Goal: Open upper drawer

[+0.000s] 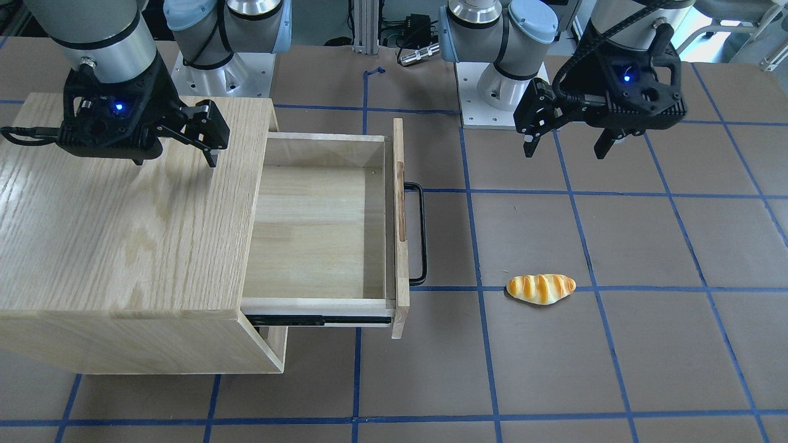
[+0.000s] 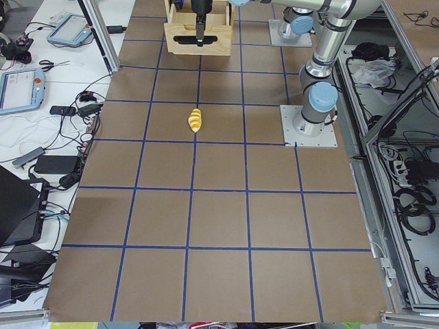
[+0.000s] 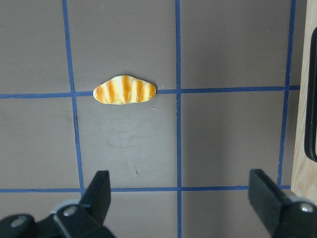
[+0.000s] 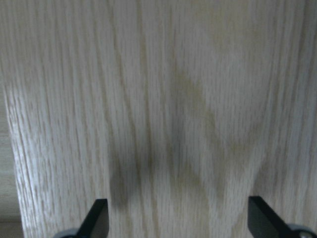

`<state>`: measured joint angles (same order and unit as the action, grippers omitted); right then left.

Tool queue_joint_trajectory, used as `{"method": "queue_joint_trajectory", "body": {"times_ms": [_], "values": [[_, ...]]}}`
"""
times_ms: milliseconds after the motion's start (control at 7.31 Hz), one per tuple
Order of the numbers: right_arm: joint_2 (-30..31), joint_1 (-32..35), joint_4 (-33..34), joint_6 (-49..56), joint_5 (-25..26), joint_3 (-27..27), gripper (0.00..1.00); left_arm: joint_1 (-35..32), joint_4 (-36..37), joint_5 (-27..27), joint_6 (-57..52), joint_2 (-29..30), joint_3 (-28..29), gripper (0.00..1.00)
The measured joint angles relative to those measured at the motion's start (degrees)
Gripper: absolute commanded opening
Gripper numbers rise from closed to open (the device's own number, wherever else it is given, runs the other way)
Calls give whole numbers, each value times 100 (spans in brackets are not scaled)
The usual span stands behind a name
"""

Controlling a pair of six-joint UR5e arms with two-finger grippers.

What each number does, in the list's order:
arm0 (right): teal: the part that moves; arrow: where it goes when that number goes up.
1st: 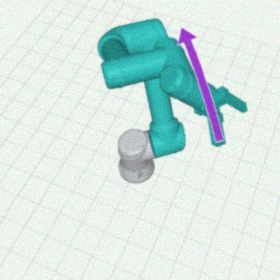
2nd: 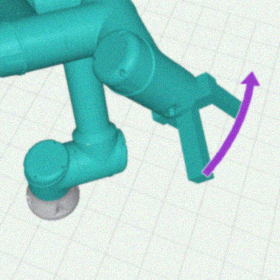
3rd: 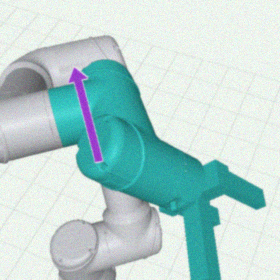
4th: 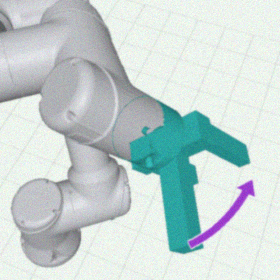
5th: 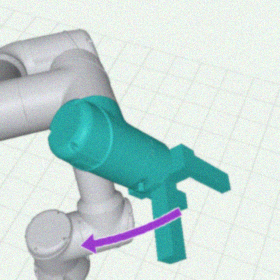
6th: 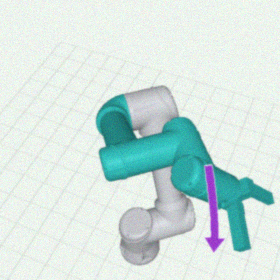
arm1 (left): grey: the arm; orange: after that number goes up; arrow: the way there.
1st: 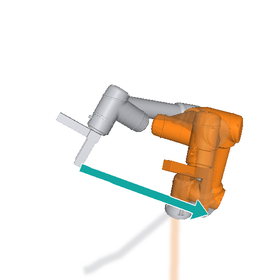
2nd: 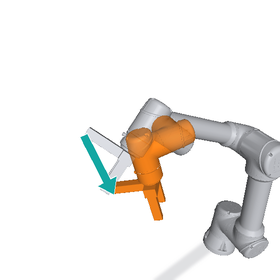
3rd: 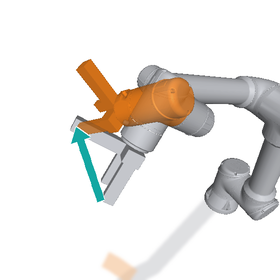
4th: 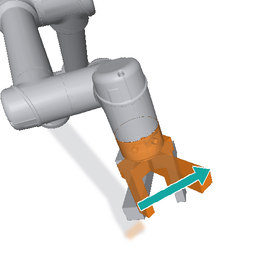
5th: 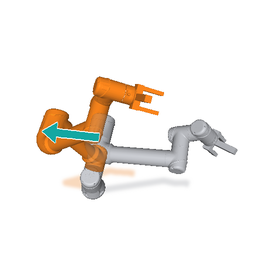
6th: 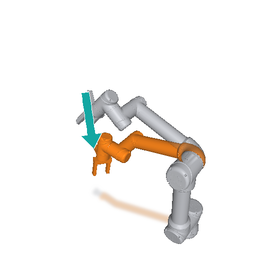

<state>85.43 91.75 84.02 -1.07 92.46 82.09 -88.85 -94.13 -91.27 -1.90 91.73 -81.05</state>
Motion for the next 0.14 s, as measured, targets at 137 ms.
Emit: {"method": "queue_joint_trajectory", "body": {"times_ms": [137], "values": [[0, -1, 0, -1, 0, 0, 100, -1, 2, 3, 1, 16, -4, 100]]}}
